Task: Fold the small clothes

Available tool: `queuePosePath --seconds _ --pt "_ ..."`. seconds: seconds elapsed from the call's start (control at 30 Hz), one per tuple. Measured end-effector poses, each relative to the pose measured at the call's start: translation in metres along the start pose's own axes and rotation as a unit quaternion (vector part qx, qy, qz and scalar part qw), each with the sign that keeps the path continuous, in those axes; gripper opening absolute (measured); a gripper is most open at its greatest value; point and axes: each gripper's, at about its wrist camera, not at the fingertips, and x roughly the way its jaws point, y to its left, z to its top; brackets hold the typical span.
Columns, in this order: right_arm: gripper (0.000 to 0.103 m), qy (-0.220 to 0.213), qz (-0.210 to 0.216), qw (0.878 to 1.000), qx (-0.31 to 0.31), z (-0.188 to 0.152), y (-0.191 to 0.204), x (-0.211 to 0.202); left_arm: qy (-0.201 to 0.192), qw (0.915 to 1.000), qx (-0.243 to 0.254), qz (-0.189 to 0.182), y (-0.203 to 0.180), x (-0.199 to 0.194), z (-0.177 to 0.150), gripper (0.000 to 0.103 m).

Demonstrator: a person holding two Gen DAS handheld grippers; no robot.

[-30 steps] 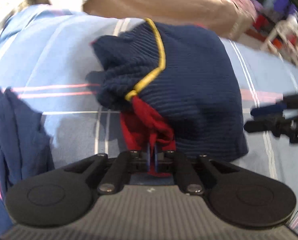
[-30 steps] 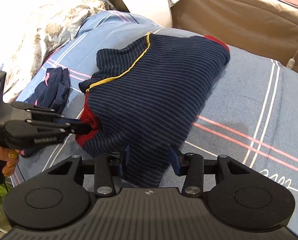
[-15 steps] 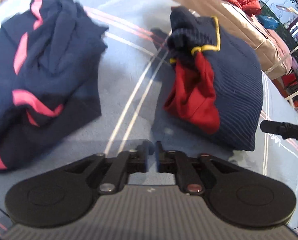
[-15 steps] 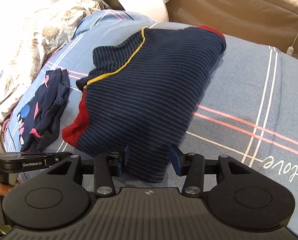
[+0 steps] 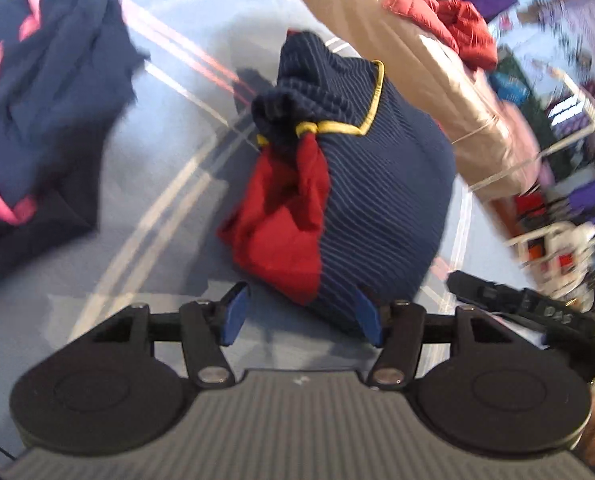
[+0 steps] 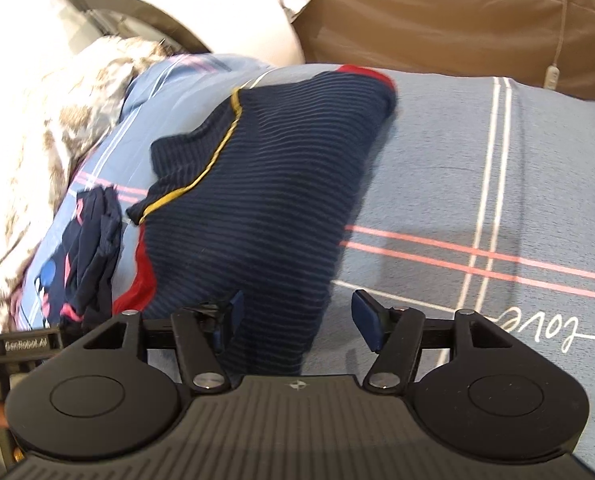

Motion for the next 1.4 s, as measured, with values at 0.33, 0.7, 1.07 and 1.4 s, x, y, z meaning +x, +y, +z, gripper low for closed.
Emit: queuePosePath --seconds 0.33,0.7,1.07,1.4 --pt "0.101 -0.013 0.005 0.997 0.073 0.012 -0.033 -0.001 -0.037 0.9913 -0.119 -0.043 0.025 0.027 -0.014 0.076" --pt "0.103 -0.025 0.119 0.959 0.258 0.015 -0.075 0.028 -0.083 0.9541 -0.255 -0.133 0.051 0.079 -0.007 0.078" --pt "0.103 -0.032 0.151 0.935 0.32 0.028 -0.098 0.046 -0.074 0.9589 -0.239 -0.134 0.033 0.107 0.026 0.078" --pt "0.103 -0.028 0.156 0.934 0.32 0.068 -0.084 0.087 -0.056 0.9611 -0.24 -0.126 0.027 0.115 0.048 0.078"
